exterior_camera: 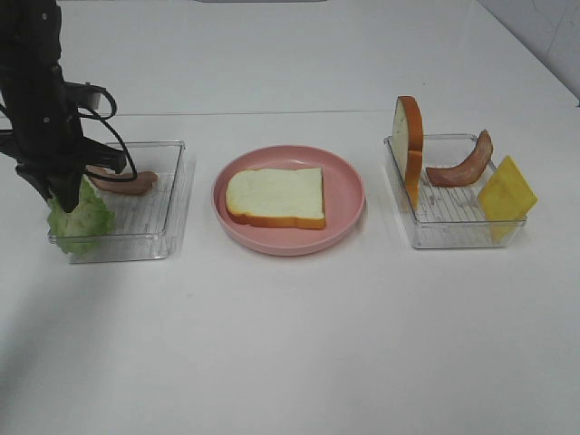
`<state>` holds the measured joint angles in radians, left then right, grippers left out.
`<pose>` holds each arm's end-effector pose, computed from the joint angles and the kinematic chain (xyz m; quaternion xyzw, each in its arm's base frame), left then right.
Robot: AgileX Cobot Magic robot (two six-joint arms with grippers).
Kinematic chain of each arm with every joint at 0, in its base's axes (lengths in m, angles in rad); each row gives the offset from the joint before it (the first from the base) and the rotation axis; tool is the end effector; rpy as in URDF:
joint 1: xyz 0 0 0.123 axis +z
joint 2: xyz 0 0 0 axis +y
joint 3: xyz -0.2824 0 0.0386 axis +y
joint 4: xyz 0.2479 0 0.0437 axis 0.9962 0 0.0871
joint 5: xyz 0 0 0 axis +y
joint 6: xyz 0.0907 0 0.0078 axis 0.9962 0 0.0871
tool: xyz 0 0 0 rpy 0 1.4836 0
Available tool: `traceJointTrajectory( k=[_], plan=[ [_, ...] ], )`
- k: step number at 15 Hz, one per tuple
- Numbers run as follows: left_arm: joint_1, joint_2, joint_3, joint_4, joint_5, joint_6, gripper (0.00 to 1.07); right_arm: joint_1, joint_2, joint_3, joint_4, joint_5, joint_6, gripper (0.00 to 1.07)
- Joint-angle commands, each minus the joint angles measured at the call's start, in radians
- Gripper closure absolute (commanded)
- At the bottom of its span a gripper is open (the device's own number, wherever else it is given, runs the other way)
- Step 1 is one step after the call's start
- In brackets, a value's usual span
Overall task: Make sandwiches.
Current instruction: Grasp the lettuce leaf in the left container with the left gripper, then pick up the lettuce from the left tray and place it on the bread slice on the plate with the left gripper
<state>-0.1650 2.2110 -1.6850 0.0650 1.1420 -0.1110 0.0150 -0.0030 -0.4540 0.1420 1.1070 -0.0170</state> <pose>0.4300 -0.0661 0.1489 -0.0406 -0.9987 -0.0299 0.0009 -0.0030 0.0115 0.2614 -0.0168 0.8733 0.0704 0.4818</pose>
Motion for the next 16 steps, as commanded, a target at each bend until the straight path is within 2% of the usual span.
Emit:
traceJointTrajectory(
  k=[1, 16],
  plan=[
    [-0.007, 0.002, 0.003, -0.042, 0.007, -0.007, 1.04, -0.003, -0.031, 0.004, 0.003, -0.008, -0.009, 0.14],
    [-0.007, -0.041, 0.003, -0.039, 0.031, -0.030, 1.03, -0.003, -0.031, 0.004, 0.004, -0.008, -0.009, 0.14]
  ],
)
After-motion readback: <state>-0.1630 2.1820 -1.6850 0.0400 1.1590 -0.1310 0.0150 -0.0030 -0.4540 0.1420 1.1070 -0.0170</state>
